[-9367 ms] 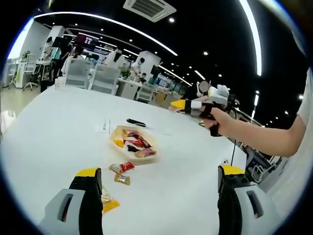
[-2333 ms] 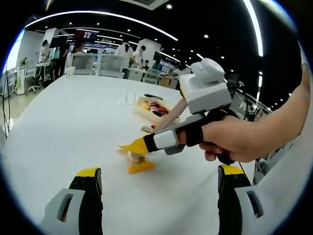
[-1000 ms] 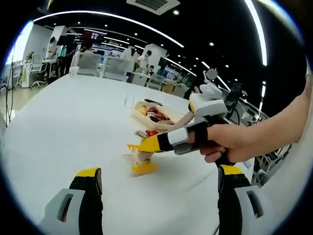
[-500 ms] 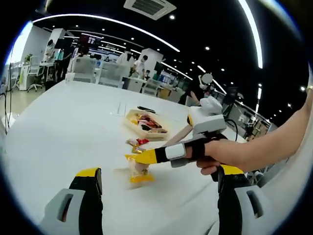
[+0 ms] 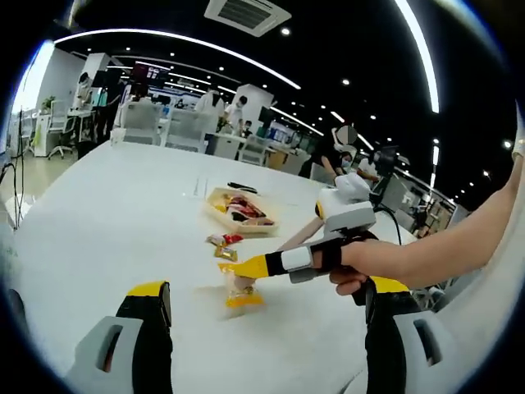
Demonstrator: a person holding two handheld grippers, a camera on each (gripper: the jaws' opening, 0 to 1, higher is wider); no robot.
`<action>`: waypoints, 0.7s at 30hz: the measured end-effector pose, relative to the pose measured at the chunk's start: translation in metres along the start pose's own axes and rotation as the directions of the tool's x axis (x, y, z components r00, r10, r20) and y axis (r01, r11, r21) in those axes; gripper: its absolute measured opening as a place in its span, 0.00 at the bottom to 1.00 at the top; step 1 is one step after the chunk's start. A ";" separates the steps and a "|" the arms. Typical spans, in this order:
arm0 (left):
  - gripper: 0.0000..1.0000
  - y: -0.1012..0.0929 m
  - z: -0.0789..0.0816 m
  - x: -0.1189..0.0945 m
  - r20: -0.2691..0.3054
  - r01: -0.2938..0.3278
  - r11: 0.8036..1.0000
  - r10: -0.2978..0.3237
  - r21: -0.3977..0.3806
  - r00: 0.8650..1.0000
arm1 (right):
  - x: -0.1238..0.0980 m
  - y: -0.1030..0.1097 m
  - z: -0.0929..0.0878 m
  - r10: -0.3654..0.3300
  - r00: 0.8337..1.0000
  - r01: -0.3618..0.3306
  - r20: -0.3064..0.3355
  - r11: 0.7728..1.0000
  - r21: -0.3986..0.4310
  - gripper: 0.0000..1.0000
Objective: Place the target food into the container with the food tongs after gripping and lifting it, then release it inside without dropping or visibly crushing the food.
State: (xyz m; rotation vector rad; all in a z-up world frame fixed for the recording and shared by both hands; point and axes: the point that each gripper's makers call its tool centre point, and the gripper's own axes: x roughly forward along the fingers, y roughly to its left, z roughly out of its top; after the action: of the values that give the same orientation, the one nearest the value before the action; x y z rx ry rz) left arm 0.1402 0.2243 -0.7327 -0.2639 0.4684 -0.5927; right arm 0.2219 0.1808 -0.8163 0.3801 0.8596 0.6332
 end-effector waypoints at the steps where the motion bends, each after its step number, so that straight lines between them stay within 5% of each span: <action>1: 0.99 -0.001 0.001 -0.001 0.005 -0.005 1.000 0.005 -0.005 1.000 | -0.002 0.002 0.001 0.005 1.000 -0.005 0.002 1.000 -0.004 0.21; 10: 0.99 -0.005 0.000 0.006 -0.008 -0.015 1.000 0.015 -0.012 1.000 | -0.018 0.000 0.007 0.010 1.000 -0.009 0.025 0.999 -0.040 0.21; 21: 0.99 -0.025 0.010 0.030 -0.024 0.017 1.000 -0.017 0.012 1.000 | -0.045 -0.027 0.031 -0.020 0.996 0.026 0.087 0.998 -0.059 0.21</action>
State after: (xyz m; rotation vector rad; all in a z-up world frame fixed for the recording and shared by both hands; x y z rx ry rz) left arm 0.1552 0.1875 -0.7249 -0.2499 0.4863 -0.6153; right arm 0.2341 0.1293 -0.7856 0.3400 0.7596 0.6158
